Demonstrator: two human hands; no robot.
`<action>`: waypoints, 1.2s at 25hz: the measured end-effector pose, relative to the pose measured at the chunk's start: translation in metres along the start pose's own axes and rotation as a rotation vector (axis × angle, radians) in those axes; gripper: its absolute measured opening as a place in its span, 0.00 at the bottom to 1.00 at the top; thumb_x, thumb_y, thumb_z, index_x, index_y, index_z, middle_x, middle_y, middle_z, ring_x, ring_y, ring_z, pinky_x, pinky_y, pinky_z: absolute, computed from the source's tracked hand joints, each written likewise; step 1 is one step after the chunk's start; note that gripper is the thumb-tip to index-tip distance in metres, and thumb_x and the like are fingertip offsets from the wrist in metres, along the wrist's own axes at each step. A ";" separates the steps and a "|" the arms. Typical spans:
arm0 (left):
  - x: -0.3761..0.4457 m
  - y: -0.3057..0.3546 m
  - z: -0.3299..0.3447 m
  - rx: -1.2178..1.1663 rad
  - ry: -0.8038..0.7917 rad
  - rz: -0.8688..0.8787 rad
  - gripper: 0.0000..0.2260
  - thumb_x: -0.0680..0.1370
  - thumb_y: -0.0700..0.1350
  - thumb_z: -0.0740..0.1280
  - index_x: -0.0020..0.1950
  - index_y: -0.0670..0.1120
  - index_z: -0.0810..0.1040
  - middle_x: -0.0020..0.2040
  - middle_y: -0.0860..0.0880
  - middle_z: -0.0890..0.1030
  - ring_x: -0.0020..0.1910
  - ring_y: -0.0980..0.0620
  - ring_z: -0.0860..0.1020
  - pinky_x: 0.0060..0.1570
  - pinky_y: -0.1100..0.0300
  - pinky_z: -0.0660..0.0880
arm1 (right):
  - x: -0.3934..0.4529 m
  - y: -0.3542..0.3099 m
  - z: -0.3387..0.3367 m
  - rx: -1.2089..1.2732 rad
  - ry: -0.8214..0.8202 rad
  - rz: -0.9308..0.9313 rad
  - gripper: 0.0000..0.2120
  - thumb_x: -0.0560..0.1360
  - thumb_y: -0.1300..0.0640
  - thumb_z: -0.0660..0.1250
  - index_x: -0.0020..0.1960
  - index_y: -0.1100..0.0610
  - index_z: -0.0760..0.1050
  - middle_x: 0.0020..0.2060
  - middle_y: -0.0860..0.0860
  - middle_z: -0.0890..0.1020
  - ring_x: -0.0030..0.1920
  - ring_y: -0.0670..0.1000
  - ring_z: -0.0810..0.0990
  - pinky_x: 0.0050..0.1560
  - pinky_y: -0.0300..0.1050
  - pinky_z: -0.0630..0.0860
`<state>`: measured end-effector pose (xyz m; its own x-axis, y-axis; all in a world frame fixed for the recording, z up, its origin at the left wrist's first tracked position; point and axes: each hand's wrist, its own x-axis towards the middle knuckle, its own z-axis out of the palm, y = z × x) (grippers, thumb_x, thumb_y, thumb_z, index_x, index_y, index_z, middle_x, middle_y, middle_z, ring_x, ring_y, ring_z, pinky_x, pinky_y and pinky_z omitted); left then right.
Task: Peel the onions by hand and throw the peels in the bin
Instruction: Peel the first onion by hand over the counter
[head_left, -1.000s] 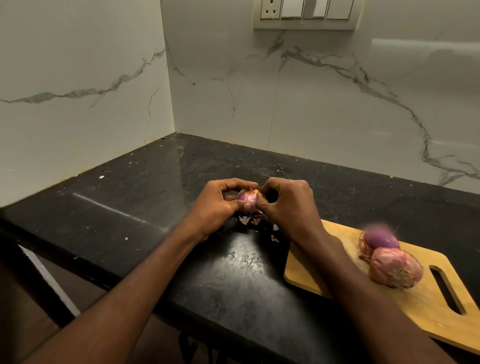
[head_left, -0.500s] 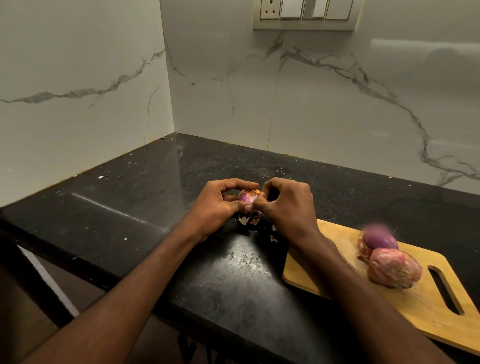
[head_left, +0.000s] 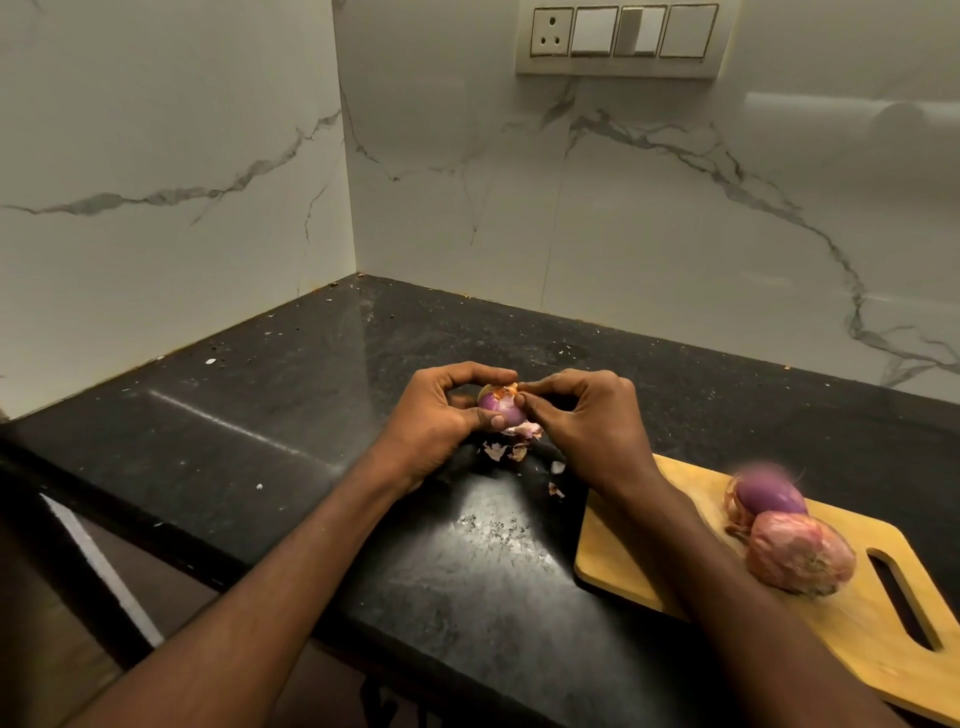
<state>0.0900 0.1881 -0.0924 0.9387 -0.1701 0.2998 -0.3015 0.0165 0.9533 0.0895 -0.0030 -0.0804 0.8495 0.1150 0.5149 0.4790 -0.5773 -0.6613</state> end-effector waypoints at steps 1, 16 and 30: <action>0.000 0.000 0.000 0.006 -0.001 0.002 0.20 0.71 0.28 0.77 0.61 0.41 0.84 0.54 0.44 0.87 0.51 0.44 0.87 0.53 0.53 0.84 | -0.001 -0.001 0.000 -0.020 0.006 -0.019 0.07 0.75 0.59 0.77 0.53 0.55 0.87 0.43 0.47 0.88 0.42 0.41 0.85 0.45 0.42 0.85; 0.001 -0.002 -0.002 -0.049 -0.020 0.007 0.22 0.71 0.28 0.76 0.63 0.41 0.83 0.56 0.43 0.87 0.54 0.42 0.86 0.54 0.48 0.84 | -0.001 -0.008 0.011 0.004 0.186 0.090 0.05 0.75 0.58 0.76 0.41 0.54 0.81 0.34 0.45 0.82 0.35 0.43 0.81 0.34 0.34 0.75; 0.002 -0.002 -0.005 -0.060 -0.017 0.017 0.20 0.72 0.29 0.75 0.63 0.42 0.83 0.60 0.46 0.86 0.56 0.45 0.86 0.56 0.54 0.83 | -0.001 -0.010 0.006 0.253 0.135 0.161 0.03 0.76 0.60 0.76 0.49 0.55 0.87 0.40 0.47 0.88 0.42 0.45 0.87 0.45 0.50 0.86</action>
<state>0.0932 0.1928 -0.0940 0.9304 -0.1863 0.3157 -0.3061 0.0788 0.9487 0.0856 0.0078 -0.0776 0.8900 -0.0791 0.4491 0.3952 -0.3578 -0.8460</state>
